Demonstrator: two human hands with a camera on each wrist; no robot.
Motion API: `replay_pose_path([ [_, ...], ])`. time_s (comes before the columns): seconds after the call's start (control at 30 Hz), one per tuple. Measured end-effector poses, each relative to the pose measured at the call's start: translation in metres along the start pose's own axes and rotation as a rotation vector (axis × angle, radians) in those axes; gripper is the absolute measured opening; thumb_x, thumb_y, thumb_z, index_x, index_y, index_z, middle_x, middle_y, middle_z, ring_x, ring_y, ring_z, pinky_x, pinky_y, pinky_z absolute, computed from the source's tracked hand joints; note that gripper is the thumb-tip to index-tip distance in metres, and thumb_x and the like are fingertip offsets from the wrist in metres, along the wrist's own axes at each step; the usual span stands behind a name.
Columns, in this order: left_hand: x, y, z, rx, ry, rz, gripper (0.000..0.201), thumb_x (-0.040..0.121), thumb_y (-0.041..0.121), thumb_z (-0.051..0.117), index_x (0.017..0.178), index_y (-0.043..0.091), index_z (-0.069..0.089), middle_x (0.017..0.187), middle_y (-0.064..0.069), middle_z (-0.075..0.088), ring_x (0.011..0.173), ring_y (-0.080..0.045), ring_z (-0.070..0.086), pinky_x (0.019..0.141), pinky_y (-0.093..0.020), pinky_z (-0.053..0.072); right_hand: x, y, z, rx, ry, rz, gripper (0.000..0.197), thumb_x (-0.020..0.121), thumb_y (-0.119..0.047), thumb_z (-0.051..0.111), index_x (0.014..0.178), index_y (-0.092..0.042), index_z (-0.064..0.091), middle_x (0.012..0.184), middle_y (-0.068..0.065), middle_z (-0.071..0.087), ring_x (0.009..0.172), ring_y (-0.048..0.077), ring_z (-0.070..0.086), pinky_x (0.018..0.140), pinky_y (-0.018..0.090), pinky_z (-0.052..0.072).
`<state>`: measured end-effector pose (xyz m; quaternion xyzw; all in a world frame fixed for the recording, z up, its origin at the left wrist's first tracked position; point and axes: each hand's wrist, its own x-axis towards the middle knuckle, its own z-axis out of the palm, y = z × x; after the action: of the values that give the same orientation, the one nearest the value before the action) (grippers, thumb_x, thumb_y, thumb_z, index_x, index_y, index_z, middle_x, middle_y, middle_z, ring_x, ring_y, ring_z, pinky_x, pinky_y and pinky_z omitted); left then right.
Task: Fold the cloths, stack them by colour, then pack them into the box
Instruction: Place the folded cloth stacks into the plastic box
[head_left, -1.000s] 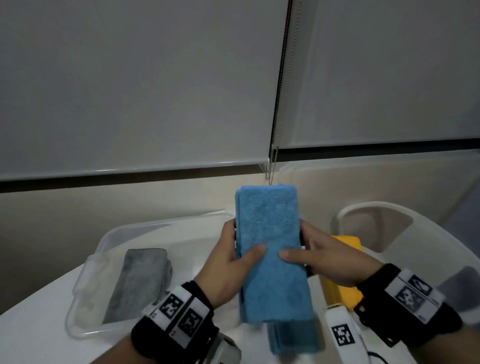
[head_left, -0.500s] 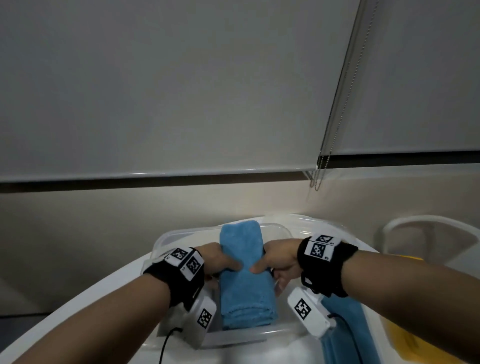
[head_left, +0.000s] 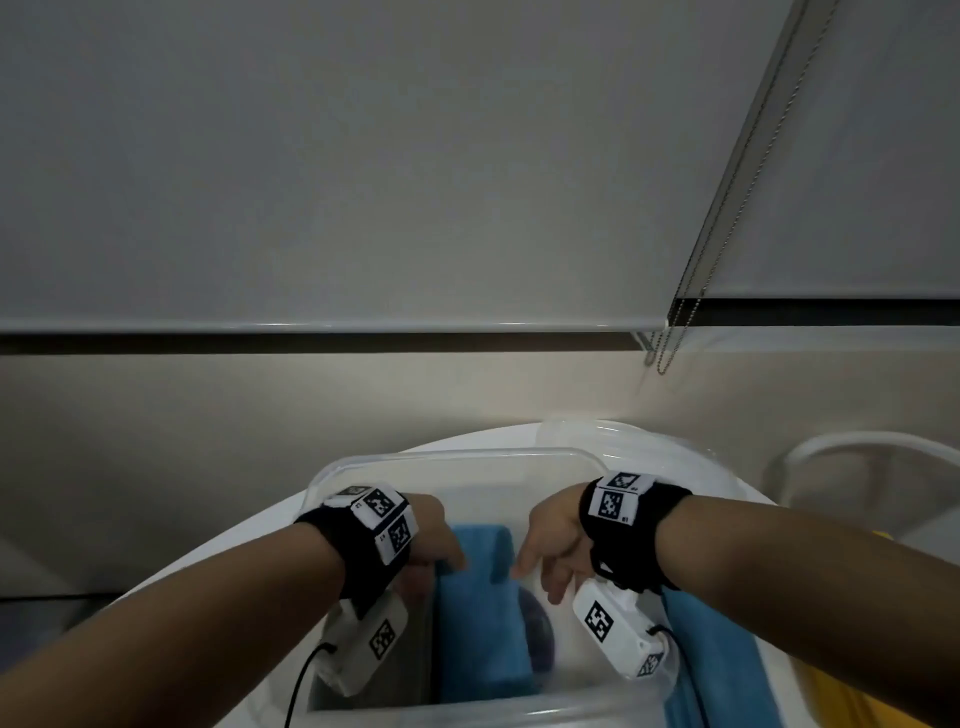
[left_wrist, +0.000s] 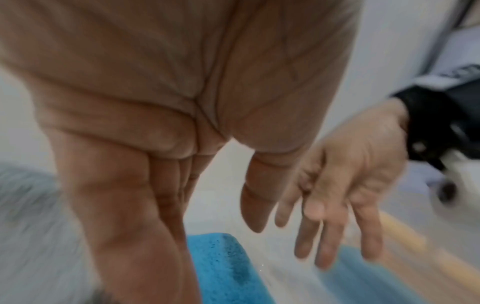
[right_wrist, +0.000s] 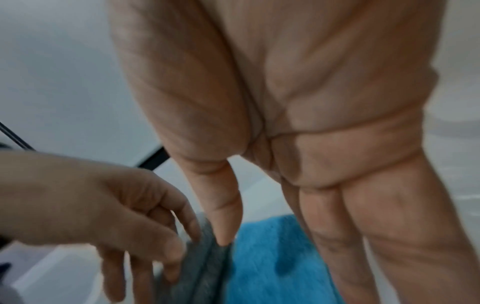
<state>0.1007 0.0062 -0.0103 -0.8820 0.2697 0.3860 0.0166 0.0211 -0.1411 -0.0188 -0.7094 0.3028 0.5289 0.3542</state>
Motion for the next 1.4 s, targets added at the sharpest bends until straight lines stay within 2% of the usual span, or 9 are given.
replay_pose_path([
  [0.1,0.002,0.008,0.002,0.245,0.168,0.102,0.021,0.079,0.031,0.065,0.08,0.01,0.063,0.077,-0.003,0.062,0.082,-0.023,0.063,0.065,-0.025,0.046,-0.011,-0.004,-0.01,0.112,0.14,-0.177,0.053,0.097,-0.022,0.054,0.132,0.014,0.038,0.126,0.025,0.053,0.113,0.033,0.057,0.097,0.053,0.045],
  [0.27,0.012,0.048,0.025,0.403,0.161,0.359,0.039,0.085,0.03,0.064,0.116,0.006,0.058,0.119,-0.014,0.06,0.113,-0.031,0.057,0.091,-0.036,0.047,-0.066,0.008,-0.028,0.078,0.461,-0.452,0.025,0.094,-0.015,0.056,0.11,0.003,0.054,0.081,0.012,0.06,0.071,0.024,0.066,0.06,0.035,0.057],
  [0.4,0.027,0.075,0.051,0.473,-0.014,0.421,0.071,0.08,0.039,0.072,0.141,0.015,0.042,0.141,-0.011,0.042,0.13,-0.03,0.042,0.105,-0.039,0.036,-0.089,0.042,-0.033,-0.423,0.855,-0.36,0.031,0.088,-0.027,0.062,0.114,-0.011,0.055,0.096,0.006,0.059,0.085,0.025,0.062,0.073,0.031,0.051],
  [0.5,0.041,0.073,0.071,0.768,-0.094,0.382,0.086,0.075,0.055,0.071,0.147,0.027,0.031,0.152,-0.008,0.026,0.137,-0.032,0.028,0.113,-0.05,0.027,-0.073,0.072,-0.025,-0.523,0.816,-0.275,0.056,0.081,-0.037,0.071,0.126,-0.014,0.047,0.116,0.006,0.054,0.097,0.021,0.056,0.08,0.03,0.046],
  [0.7,0.025,0.065,0.072,1.103,-0.054,0.435,0.051,0.094,0.029,0.054,0.141,0.013,0.043,0.15,-0.013,0.033,0.137,-0.035,0.033,0.099,-0.044,0.036,-0.047,0.098,-0.013,-0.025,0.727,-0.425,0.052,0.082,-0.028,0.072,0.123,-0.013,0.046,0.102,0.004,0.055,0.084,0.028,0.068,0.059,0.034,0.059],
  [0.8,0.022,0.063,0.071,0.924,-0.035,0.352,0.053,0.091,0.02,0.06,0.14,0.01,0.043,0.147,-0.013,0.037,0.133,-0.034,0.038,0.101,-0.046,0.04,-0.042,0.113,-0.012,0.034,0.771,-0.485,0.061,0.083,-0.038,0.07,0.133,-0.017,0.043,0.11,0.002,0.058,0.091,0.02,0.063,0.071,0.03,0.055],
  [0.93,0.023,0.067,0.059,0.742,-0.017,0.348,0.061,0.077,0.049,0.073,0.13,0.025,0.054,0.136,0.003,0.051,0.126,-0.022,0.049,0.097,-0.036,0.045,-0.037,0.152,-0.014,0.208,0.884,-0.445,0.045,0.092,-0.041,0.058,0.128,-0.015,0.05,0.097,-0.006,0.061,0.087,0.013,0.06,0.072,0.023,0.048],
  [1.07,-0.002,0.076,0.037,0.361,0.136,0.314,0.072,0.087,0.054,0.058,0.146,0.02,0.033,0.148,-0.003,0.038,0.136,-0.021,0.036,0.11,-0.032,0.028,-0.021,0.199,-0.002,0.11,0.936,-0.22,0.048,0.097,-0.031,0.05,0.137,-0.009,0.036,0.133,0.009,0.051,0.119,0.022,0.051,0.095,0.027,0.041],
  [1.4,-0.1,0.072,0.039,0.141,0.227,0.438,0.06,0.084,0.057,0.058,0.136,0.031,0.045,0.132,0.009,0.054,0.12,-0.012,0.052,0.101,-0.026,0.041,0.034,0.24,0.057,0.35,0.697,-0.029,0.07,0.08,-0.038,0.072,0.13,-0.006,0.035,0.123,0.003,0.051,0.098,0.013,0.047,0.083,0.021,0.044],
])
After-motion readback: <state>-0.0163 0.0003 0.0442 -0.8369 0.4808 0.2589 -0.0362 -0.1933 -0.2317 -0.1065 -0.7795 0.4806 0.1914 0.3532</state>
